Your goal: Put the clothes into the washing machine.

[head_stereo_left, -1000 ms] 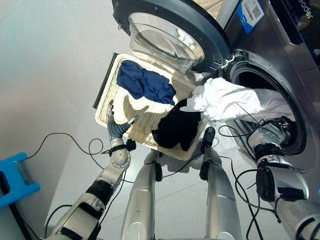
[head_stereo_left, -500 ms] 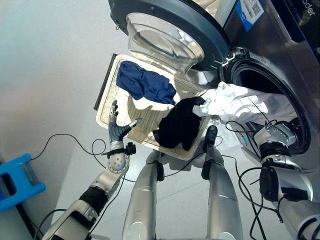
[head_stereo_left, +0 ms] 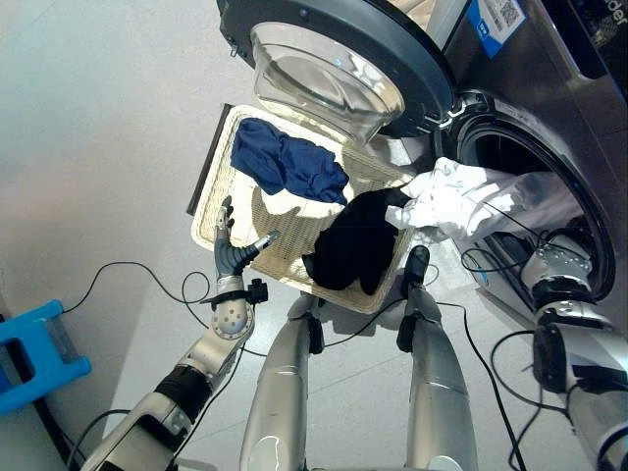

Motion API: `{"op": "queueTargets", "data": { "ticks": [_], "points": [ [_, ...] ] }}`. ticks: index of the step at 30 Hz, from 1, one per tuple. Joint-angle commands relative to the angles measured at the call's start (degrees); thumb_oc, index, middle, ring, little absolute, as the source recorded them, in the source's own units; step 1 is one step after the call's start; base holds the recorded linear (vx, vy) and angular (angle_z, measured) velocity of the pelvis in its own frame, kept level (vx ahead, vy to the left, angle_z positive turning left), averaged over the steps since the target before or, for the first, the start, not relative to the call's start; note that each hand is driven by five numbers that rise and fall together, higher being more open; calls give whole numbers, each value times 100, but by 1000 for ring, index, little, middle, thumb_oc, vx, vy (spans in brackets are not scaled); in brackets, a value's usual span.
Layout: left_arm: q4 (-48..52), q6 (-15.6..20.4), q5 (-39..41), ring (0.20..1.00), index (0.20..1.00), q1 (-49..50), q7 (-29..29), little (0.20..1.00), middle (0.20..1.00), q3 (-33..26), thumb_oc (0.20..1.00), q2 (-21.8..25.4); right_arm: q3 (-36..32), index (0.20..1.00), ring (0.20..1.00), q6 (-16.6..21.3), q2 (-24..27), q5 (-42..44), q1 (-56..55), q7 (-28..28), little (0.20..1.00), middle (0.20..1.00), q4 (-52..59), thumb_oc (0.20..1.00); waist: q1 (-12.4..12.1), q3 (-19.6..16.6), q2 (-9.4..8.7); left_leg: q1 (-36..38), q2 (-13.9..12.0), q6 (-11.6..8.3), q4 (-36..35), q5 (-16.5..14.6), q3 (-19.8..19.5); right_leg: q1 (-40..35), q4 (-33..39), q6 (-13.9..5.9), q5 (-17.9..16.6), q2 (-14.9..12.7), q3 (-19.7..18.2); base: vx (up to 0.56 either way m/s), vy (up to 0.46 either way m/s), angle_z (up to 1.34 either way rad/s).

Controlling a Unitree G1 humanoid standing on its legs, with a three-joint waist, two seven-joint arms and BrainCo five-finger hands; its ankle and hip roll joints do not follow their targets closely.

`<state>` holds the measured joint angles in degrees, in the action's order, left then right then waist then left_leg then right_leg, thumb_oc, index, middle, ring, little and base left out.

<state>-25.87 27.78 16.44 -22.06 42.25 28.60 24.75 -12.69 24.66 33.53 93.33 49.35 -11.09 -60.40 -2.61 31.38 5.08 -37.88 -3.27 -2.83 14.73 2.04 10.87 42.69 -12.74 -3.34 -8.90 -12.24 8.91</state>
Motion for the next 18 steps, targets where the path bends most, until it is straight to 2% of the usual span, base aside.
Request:
{"op": "queueTargets", "data": {
  "ticks": [1, 6, 7, 8, 9, 10, 11, 12, 13, 14, 16, 17, 18],
  "points": [
    [195, 100, -472, 1000, 1000, 296, 104, 1000, 1000, 73, 1000, -120, 184, 1000, 1000, -229, 1183, -527, 49, -485, 1000, 1000, -151, 1000, 77, -159, 243, -125, 369, -88, 290, -445, 188, 20, -708, -445, 544, -26, 733, 0, 0, 0],
    [283, 12, -574, 1000, 1000, 345, 146, 1000, 1000, 221, 1000, -126, 289, 1000, 1000, -402, 1276, -1436, 168, -1226, 1000, 1000, -309, 1000, 41, -159, 244, -145, 367, -49, 353, -506, 192, 21, -739, -447, 567, -33, 757, 0, 0, 0],
    [332, -14, -666, 1000, 1000, 354, 184, 1000, 1000, 270, 1000, -124, 357, 1000, 1000, -649, 1314, -1878, 179, -1491, 1000, 1000, -402, 1000, 33, -159, 247, -159, 365, -43, 370, -516, 189, 33, -750, -445, 568, -41, 753, 0, 0, 0],
    [332, -14, -666, 1000, 1000, 354, 184, 1000, 1000, 270, 1000, -124, 357, 1000, 1000, -649, 1314, -1878, 179, -1491, 1000, 1000, -402, 1000, 33, -159, 247, -159, 365, -43, 370, -516, 189, 33, -750, -445, 568, -41, 753, 0, 0, 0],
    [337, -7, -699, 1000, 1000, 360, 164, 1000, 1000, 262, 1000, -115, 424, 1000, 1000, -1018, 1376, -2390, 186, -1737, 1000, 1000, -487, 1000, 31, -159, 251, -168, 367, -36, 375, -526, 187, 47, -765, -441, 578, -39, 752, 0, 0, 0],
    [346, -14, -712, 1000, 1000, 365, 154, 1000, 1000, 263, 1000, -125, 611, 1000, 1000, -1572, 1430, -3123, 197, -1868, 1000, 1000, -596, 1000, 23, -159, 252, -194, 363, -16, 395, -530, 197, 81, -781, -440, 568, -47, 753, 0, 0, 0],
    [348, -15, -715, 1000, 1000, 366, 148, 1000, 1000, 256, 1000, -124, 655, 1000, 1000, -1734, 1440, -3279, 200, -1867, 1000, 1000, -610, 1000, 22, -159, 250, -200, 362, -14, 401, -533, 198, 88, -785, -439, 568, -49, 754, 0, 0, 0],
    [356, -3, -735, 1000, 1000, 379, 106, 1000, 1000, 226, 1000, -112, 913, 1000, 1000, -2415, 1511, -4200, 202, -1994, 1000, 1000, -714, 1000, 11, -159, 236, -229, 350, -2, 427, -537, 202, 118, -797, -439, 558, -62, 761, 0, 0, 0],
    [352, 8, -745, 1000, 1000, 384, 99, 1000, 1000, 220, 1000, -115, 991, 1000, 1000, -2549, 1537, -4394, 208, -1985, 1000, 1000, -747, 1000, 12, -159, 234, -237, 346, 3, 430, -535, 205, 127, -797, -439, 551, -65, 763, 0, 0, 0],
    [349, 64, -804, 1000, 1000, 425, 57, 1000, 1000, 182, 1000, -109, 1307, 1000, 1000, -3001, 1660, -5168, 179, -1878, 1000, 1000, -862, 1000, 6, -159, 214, -257, 333, 21, 435, -527, 214, 142, -778, -439, 522, -80, 785, 0, 0, 0],
    [368, 71, -825, 1000, 1000, 443, 46, 1000, 1000, 176, 1000, -100, 1416, 1000, 1000, -3099, 1699, -5450, 173, -1793, 1000, 1000, -909, 1000, 7, -159, 210, -261, 327, 26, 437, -526, 215, 144, -772, -442, 515, -82, 792, 3, -5, 2],
    [377, 146, -926, 1000, 1000, 487, 3, 1000, 1000, 166, 1000, -67, 1765, 1000, 1000, -3140, 1787, -6387, 158, -1540, 1000, 1000, -941, 1000, -11, -159, 193, -274, 323, 47, 441, -528, 212, 147, -756, -451, 498, -93, 819, 6, -7, 4],
    [408, 164, -965, 1000, 1000, 506, 13, 1000, 1000, 179, 1000, -45, 1914, 1000, 1000, -3124, 1797, -6770, 148, -1477, 1000, 1000, -907, 1000, -12, -159, 194, -288, 320, 56, 443, -524, 216, 161, -755, -455, 491, -98, 819, 6, -4, 4]
  ]
}}
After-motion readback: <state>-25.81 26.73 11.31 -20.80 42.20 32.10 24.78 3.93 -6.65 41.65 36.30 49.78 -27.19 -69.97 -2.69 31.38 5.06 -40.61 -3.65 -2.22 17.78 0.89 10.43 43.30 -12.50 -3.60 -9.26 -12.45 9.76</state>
